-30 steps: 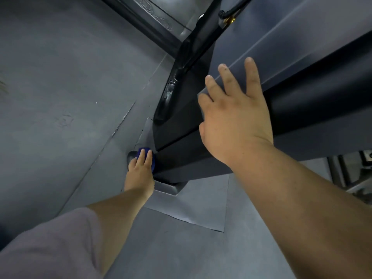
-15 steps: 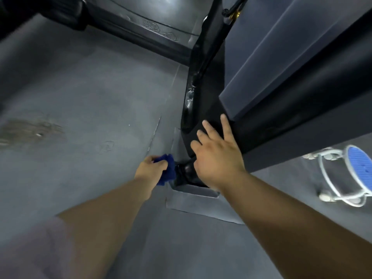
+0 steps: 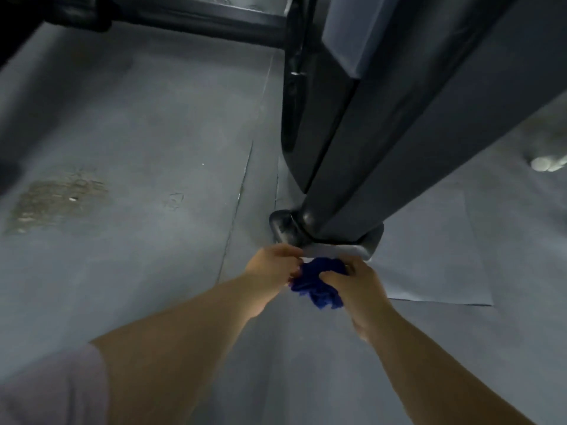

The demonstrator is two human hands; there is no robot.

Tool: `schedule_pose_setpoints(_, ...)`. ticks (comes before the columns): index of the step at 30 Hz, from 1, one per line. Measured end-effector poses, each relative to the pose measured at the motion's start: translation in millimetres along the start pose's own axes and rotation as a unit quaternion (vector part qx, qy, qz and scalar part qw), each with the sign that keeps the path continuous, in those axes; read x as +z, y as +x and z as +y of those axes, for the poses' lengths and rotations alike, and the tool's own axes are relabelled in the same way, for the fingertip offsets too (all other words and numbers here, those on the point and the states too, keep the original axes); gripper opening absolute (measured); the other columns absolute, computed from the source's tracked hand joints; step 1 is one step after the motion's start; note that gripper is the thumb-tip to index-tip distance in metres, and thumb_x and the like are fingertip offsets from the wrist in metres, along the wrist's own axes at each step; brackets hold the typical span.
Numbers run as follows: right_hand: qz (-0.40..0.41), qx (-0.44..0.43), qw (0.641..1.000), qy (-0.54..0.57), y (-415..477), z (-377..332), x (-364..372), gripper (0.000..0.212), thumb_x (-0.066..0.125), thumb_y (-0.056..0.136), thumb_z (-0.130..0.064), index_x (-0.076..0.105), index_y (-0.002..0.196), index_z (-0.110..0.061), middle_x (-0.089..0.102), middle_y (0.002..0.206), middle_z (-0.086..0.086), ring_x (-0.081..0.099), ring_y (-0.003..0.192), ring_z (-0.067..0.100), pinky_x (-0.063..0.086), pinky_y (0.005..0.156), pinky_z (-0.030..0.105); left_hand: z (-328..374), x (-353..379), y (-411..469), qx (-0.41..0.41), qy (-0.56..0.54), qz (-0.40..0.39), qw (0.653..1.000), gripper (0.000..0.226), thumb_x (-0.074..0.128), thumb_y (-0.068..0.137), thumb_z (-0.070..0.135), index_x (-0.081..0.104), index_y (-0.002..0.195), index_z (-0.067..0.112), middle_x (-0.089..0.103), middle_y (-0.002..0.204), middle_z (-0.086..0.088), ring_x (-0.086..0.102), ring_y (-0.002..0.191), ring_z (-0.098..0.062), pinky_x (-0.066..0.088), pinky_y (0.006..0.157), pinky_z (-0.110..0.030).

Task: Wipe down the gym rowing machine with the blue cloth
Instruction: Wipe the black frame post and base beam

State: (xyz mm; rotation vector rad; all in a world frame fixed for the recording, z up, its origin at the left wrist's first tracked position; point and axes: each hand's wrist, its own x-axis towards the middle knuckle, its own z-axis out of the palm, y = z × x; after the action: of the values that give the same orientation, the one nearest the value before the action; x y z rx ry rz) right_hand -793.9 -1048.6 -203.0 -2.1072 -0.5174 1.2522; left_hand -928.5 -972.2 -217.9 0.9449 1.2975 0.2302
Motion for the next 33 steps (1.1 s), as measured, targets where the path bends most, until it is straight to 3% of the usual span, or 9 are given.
schedule_pose_setpoints(3,0.108,0.031,0.989,0.092,8.9,12.1,-20.8,0.017,0.058,0.085,0.002,0.064,0.09,-0.013,0.066,0.061,0.007,0.058,0.052,0.022,0.047,0.05,0.029,-7.9,5.7,7.5,0.118,0.332,0.006,0.936,0.045,0.052,0.093,0.014,0.054,0.135,0.028,0.052,0.129,0.006,0.058,0.112,-0.021,0.051,0.086,-0.03)
schedule_pose_setpoints(6,0.199,0.0,0.97,0.138,31.9,10.6,-49.1,0.024,0.054,0.086,-0.001,0.064,0.101,-0.017,0.069,0.064,0.008,0.061,0.048,0.018,0.049,0.047,0.026,-10.3,14.5,21.1,0.161,0.533,-0.035,0.83,0.062,0.053,0.094,0.026,0.029,0.152,0.024,0.023,0.159,0.002,0.028,0.143,-0.022,0.032,0.111,-0.035)
schedule_pose_setpoints(9,0.236,-0.052,0.966,0.087,66.3,2.1,-71.3,0.038,0.052,0.087,-0.005,0.063,0.113,-0.03,0.07,0.094,0.006,0.067,0.076,0.023,0.057,0.067,0.033,-12.0,23.4,27.1,0.177,0.658,-0.023,0.732,0.069,0.055,0.094,0.033,0.02,0.152,0.021,0.014,0.159,-0.006,0.024,0.143,-0.027,0.032,0.112,-0.04)
schedule_pose_setpoints(12,0.146,-0.083,0.984,-0.064,97.7,-0.9,-71.6,0.055,0.051,0.091,-0.009,0.05,0.14,-0.037,0.062,0.118,0.002,0.06,0.103,0.031,0.047,0.082,0.031,-8.6,27.7,27.9,0.191,0.708,-0.046,0.678,0.076,0.051,0.096,0.032,0.006,0.156,0.018,-0.01,0.164,-0.006,0.008,0.15,-0.026,0.023,0.118,-0.038)
schedule_pose_setpoints(15,0.12,-0.059,0.982,-0.132,106.0,5.5,-59.8,0.051,0.056,0.084,-0.012,0.059,0.132,-0.028,0.06,0.128,0.008,0.061,0.105,0.031,0.049,0.083,0.032,3.8,28.2,32.2,0.19,0.735,-0.072,0.647,0.074,0.05,0.097,0.03,0.007,0.156,0.015,-0.011,0.164,-0.003,0.015,0.149,-0.025,0.026,0.117,-0.037)
schedule_pose_setpoints(19,0.143,-0.047,0.985,-0.084,91.6,20.6,-54.0,0.02,0.057,0.064,-0.017,0.069,0.08,-0.016,0.07,0.084,0.009,0.067,0.067,0.027,0.058,0.059,0.035,13.6,25.7,31.3,0.178,0.753,-0.078,0.629,0.067,0.046,0.098,0.026,0.014,0.156,0.014,-0.011,0.164,0.004,0.035,0.14,-0.025,0.035,0.107,-0.034)
schedule_pose_setpoints(23,0.145,-0.054,0.978,-0.142,114.7,25.8,-57.2,0.069,0.046,0.071,-0.02,0.049,0.135,-0.043,0.034,0.151,-0.003,0.042,0.128,0.034,0.038,0.108,0.039,13.8,22.4,34.1,0.187,0.775,-0.074,0.599,0.066,0.049,0.096,0.023,0.02,0.154,0.014,-0.012,0.164,0.005,0.039,0.137,-0.02,0.028,0.113,-0.037)
schedule_pose_setpoints(27,0.102,-0.059,0.971,-0.207,141.5,25.3,-61.0,0.088,0.033,0.057,-0.025,0.039,0.143,-0.042,0.035,0.151,-0.012,0.04,0.131,0.036,0.035,0.109,0.046,10.8,20.5,38.2,0.181,0.783,-0.07,0.591,0.067,0.049,0.095,0.021,0.019,0.155,0.014,-0.013,0.164,0.006,0.036,0.138,-0.017,0.019,0.118,-0.045)
schedule_pose_setpoints(33,0.13,-0.13,0.968,-0.168,94.7,61.6,-18.5,0.067,0.052,0.095,-0.012,0.027,0.155,-0.028,0.018,0.164,-0.001,0.027,0.146,0.028,0.035,0.112,0.043,14.2,23.2,41.4,0.192,0.786,-0.069,0.583,0.063,0.049,0.094,0.021,0.028,0.153,0.016,-0.006,0.165,0.004,0.026,0.144,-0.017,0.014,0.119,-0.041)
